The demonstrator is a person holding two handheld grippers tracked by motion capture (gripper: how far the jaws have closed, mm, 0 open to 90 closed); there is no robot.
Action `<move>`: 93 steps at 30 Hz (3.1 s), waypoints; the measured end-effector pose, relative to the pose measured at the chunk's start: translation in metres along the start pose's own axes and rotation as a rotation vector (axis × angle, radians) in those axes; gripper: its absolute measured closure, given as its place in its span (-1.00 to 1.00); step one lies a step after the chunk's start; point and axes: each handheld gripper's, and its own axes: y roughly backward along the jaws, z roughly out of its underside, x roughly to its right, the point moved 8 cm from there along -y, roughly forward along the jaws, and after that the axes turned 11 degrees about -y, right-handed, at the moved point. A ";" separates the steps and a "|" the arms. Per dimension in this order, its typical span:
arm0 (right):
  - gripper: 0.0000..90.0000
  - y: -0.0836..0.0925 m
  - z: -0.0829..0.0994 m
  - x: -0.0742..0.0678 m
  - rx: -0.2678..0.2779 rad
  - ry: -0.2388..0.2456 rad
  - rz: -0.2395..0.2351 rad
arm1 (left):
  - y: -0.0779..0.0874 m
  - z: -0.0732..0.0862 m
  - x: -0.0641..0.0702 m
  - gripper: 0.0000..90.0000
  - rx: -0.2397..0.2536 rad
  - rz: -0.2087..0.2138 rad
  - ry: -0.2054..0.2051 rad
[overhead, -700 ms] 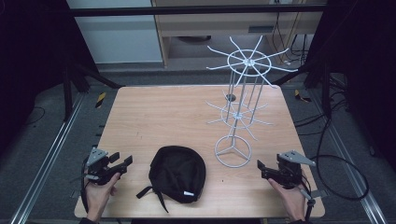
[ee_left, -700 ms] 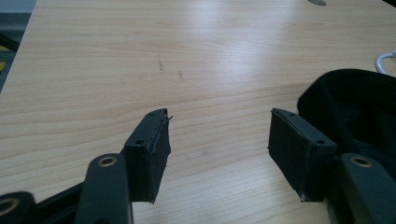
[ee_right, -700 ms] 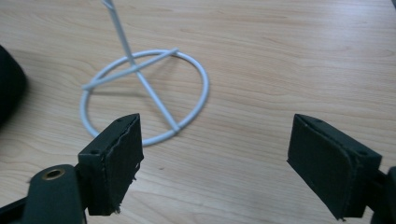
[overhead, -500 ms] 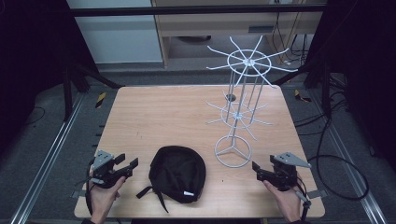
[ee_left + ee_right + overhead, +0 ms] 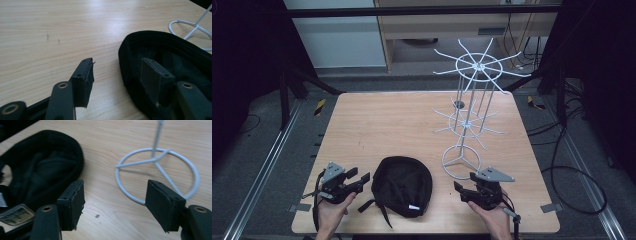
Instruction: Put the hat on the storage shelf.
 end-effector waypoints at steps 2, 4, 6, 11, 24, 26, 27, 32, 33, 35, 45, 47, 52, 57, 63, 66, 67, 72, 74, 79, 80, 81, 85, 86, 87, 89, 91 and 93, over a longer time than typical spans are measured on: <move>-0.27 -0.002 0.000 -0.004 -0.003 0.001 -0.009 | -0.001 0.000 0.002 0.02 -0.003 0.004 -0.003; -0.25 -0.007 0.000 -0.014 -0.006 0.018 -0.028 | -0.004 -0.001 0.006 0.04 -0.009 0.017 -0.015; -0.22 -0.011 0.000 -0.019 -0.011 0.024 -0.038 | -0.005 -0.001 0.009 0.07 -0.011 0.022 -0.021; -0.16 -0.021 -0.003 -0.034 -0.018 0.031 -0.066 | -0.012 -0.001 0.015 0.12 -0.034 0.037 -0.034; -0.12 -0.050 0.010 -0.064 -0.105 0.043 -0.098 | -0.028 0.013 0.025 0.53 -0.154 0.070 -0.074; -0.13 -0.055 0.014 -0.066 -0.118 0.050 -0.100 | -0.028 0.015 0.024 0.58 -0.166 0.069 -0.073; -0.13 -0.058 0.016 -0.066 -0.128 0.050 -0.098 | -0.029 0.016 0.024 0.61 -0.167 0.072 -0.068; -0.14 -0.066 0.025 -0.065 -0.168 0.033 -0.093 | -0.030 0.018 0.023 0.72 -0.184 0.081 -0.058; -0.12 -0.067 0.026 -0.065 -0.170 0.035 -0.097 | -0.030 0.019 0.024 0.73 -0.187 0.083 -0.057; -0.07 -0.069 0.030 -0.067 -0.191 0.020 -0.099 | -0.030 0.020 0.024 0.74 -0.193 0.083 -0.059; 0.60 -0.074 0.037 -0.065 -0.240 -0.039 -0.098 | -0.029 0.020 0.026 0.77 -0.195 0.101 -0.052; 0.69 -0.071 0.032 -0.063 -0.208 -0.048 -0.107 | -0.029 0.020 0.028 0.77 -0.195 0.108 -0.055; 0.77 -0.059 0.016 -0.063 -0.115 -0.027 -0.109 | -0.029 0.018 0.033 0.77 -0.184 0.127 -0.062; 0.79 -0.039 -0.006 -0.076 0.036 0.109 -0.121 | -0.034 0.017 0.041 0.77 -0.190 0.135 -0.082; 0.80 -0.031 -0.011 -0.098 0.090 0.210 -0.160 | -0.044 0.017 0.043 0.76 -0.197 0.138 -0.074; 0.79 -0.031 -0.009 -0.104 0.093 0.240 -0.178 | -0.049 0.016 0.042 0.76 -0.197 0.142 -0.060; 0.79 -0.031 -0.008 -0.105 0.090 0.248 -0.185 | -0.050 0.016 0.042 0.76 -0.197 0.143 -0.054; 0.79 -0.036 0.002 -0.113 0.065 0.293 -0.215 | -0.054 0.017 0.041 0.75 -0.200 0.145 -0.051; 0.79 -0.039 0.006 -0.116 0.054 0.310 -0.227 | -0.054 0.017 0.040 0.74 -0.200 0.147 -0.049; 0.79 -0.041 0.011 -0.120 0.048 0.337 -0.224 | -0.054 0.018 0.038 0.61 -0.195 0.155 -0.046; 0.79 -0.041 0.012 -0.119 0.047 0.335 -0.220 | -0.053 0.017 0.037 0.55 -0.190 0.156 -0.043; 0.78 -0.041 0.012 -0.118 0.044 0.332 -0.217 | -0.051 0.016 0.036 0.49 -0.185 0.156 -0.039; 0.78 -0.041 0.012 -0.115 0.045 0.320 -0.204 | -0.037 0.005 0.033 0.33 -0.120 0.171 -0.007; 0.78 -0.042 0.012 -0.115 0.044 0.320 -0.205 | -0.032 0.001 0.033 0.30 -0.100 0.171 -0.005; 0.78 -0.042 0.012 -0.115 0.044 0.321 -0.203 | -0.028 -0.002 0.033 0.27 -0.082 0.172 -0.003; 0.77 -0.042 0.013 -0.116 0.041 0.323 -0.205 | -0.019 -0.009 0.036 0.24 -0.041 0.186 0.007; 0.76 -0.042 0.014 -0.117 0.039 0.324 -0.208 | -0.013 -0.016 0.040 0.21 -0.009 0.208 0.015; 0.73 -0.043 0.015 -0.118 0.035 0.321 -0.212 | -0.010 -0.022 0.046 0.17 0.013 0.227 0.018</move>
